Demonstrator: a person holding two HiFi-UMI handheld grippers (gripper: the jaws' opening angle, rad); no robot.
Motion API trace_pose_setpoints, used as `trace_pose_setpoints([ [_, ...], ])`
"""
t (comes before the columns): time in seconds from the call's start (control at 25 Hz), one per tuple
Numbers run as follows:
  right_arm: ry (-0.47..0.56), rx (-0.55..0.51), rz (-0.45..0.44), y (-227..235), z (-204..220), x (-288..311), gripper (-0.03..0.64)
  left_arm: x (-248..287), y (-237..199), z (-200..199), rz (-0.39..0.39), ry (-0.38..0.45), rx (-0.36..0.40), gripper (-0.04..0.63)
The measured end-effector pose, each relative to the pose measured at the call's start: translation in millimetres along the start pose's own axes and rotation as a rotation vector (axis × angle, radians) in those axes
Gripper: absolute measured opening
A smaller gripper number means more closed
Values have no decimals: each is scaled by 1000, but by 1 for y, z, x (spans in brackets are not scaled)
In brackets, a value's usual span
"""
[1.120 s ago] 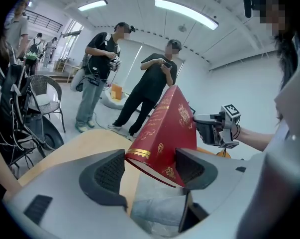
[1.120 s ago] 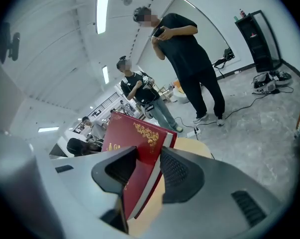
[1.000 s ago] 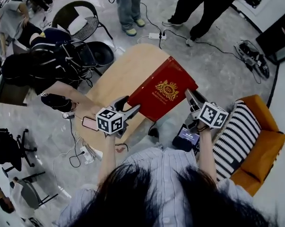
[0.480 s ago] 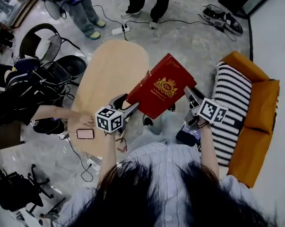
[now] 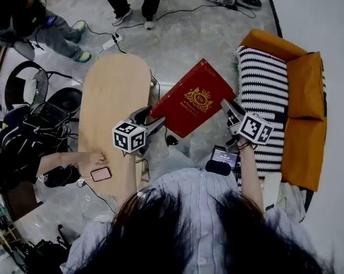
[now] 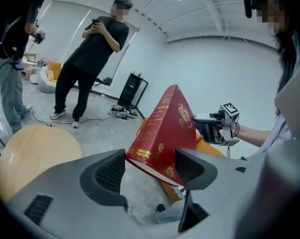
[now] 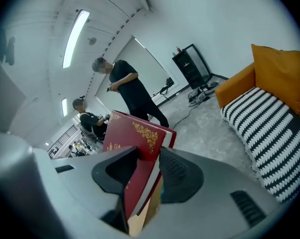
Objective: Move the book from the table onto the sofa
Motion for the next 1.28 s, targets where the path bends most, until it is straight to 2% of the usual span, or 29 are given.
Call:
trace_pose_setpoints([
  [0.08, 31, 21, 26, 13, -2, -21, 146, 16, 16, -5, 28, -22, 29, 325],
  [0.4, 169, 109, 111, 82, -8, -143, 146, 81, 126, -4, 132, -98, 130, 325],
  [0.88, 275, 163, 173, 176, -20, -297, 144, 156, 282, 25, 208, -149, 185, 325],
  [1.08, 324, 190, 198, 211, -15, -348, 143, 182, 330, 42, 242, -173, 189, 322],
  [1.28, 407, 244, 245, 232, -2, -389, 141, 208, 368, 44, 299, -222, 232, 318],
])
Point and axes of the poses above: the fingertips, and each gripper's own axes: x forward along the fingers, y to its right, z out of its underside, the point moved 8 cm from there along -x, backward along the fingers, and after that the axes turned 12 degrees about -z, right-handed, at the moved point
